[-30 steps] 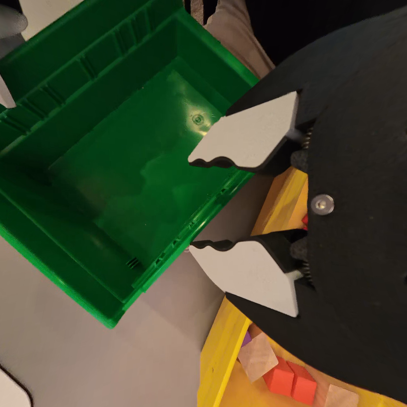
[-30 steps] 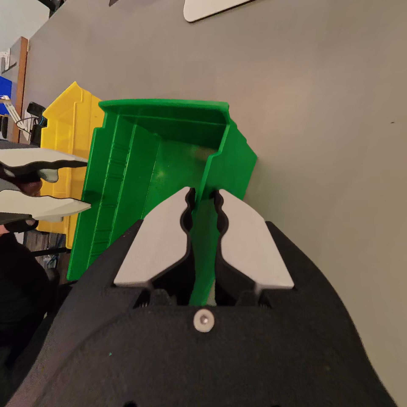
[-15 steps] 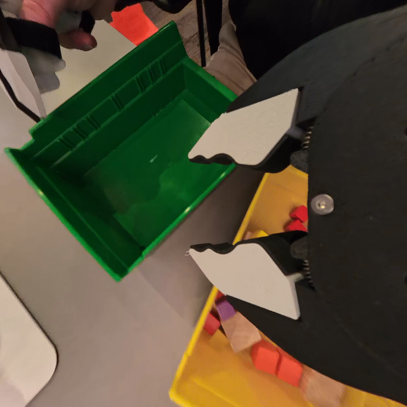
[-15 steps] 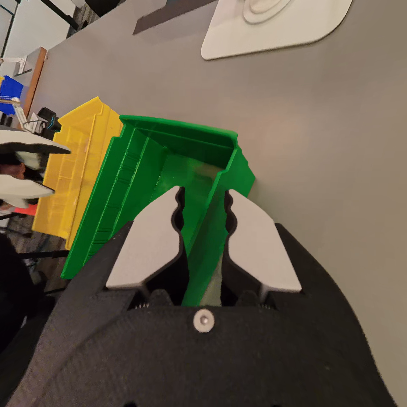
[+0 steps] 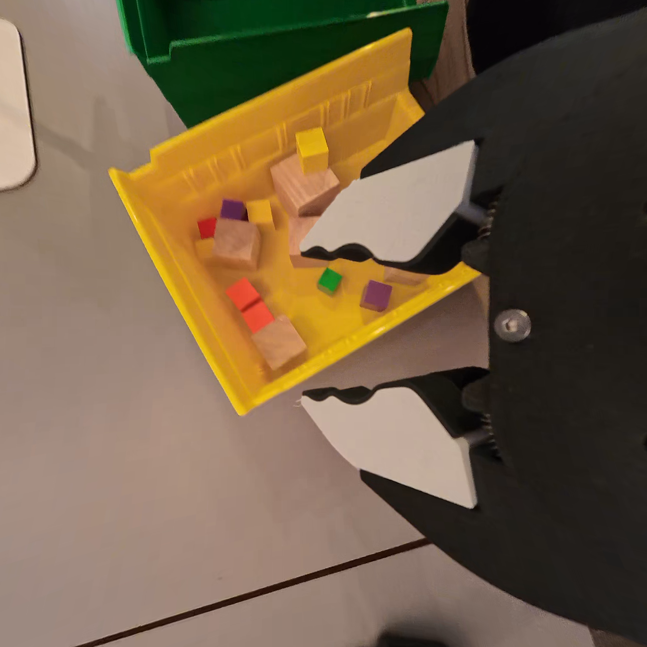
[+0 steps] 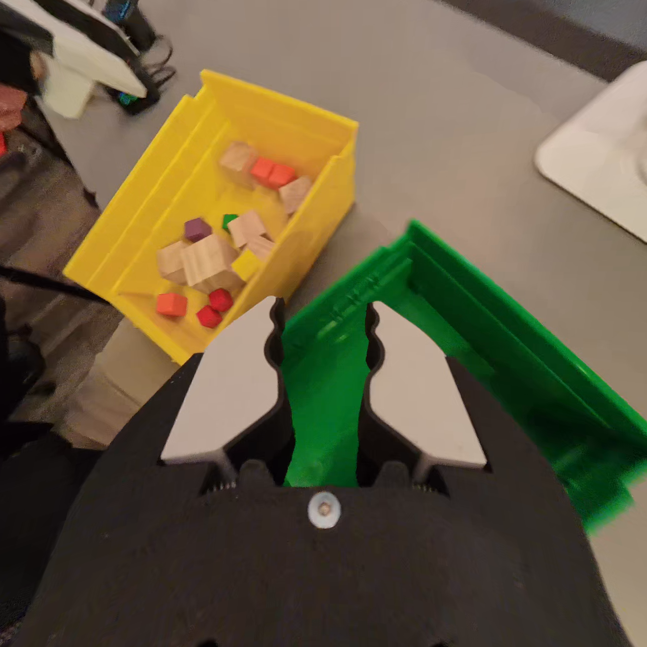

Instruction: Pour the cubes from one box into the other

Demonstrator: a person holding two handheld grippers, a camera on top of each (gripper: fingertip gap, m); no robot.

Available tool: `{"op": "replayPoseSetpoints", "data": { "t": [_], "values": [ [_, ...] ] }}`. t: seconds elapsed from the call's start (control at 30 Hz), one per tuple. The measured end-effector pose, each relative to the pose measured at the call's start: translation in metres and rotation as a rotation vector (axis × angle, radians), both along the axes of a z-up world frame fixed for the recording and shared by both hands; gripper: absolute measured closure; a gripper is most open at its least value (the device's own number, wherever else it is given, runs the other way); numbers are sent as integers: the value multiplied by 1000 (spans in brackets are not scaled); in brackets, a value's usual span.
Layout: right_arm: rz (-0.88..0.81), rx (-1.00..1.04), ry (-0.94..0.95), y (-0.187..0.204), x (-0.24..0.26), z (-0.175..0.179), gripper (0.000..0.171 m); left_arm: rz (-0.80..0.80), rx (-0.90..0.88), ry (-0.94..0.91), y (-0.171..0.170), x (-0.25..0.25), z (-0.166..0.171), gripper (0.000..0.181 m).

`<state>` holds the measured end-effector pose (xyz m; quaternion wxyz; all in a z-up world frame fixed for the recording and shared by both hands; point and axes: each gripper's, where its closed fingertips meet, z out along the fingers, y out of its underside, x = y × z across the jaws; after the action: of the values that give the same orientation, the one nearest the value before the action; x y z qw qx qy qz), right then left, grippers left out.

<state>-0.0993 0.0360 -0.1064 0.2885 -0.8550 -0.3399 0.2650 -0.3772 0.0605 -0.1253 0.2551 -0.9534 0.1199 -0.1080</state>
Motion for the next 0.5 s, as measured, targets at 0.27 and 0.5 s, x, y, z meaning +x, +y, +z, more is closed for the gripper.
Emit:
{"op": "replayPoseSetpoints", "data": {
  "t": [0.27,0.5],
  "values": [
    [118,-127,-258,42,-89,-39,132,48,-180,161,-3,-33,-65,112],
    [125,-300,-428,63,-107,-95,142,28,-223,52,8,-15,-100,149]
  ]
}}
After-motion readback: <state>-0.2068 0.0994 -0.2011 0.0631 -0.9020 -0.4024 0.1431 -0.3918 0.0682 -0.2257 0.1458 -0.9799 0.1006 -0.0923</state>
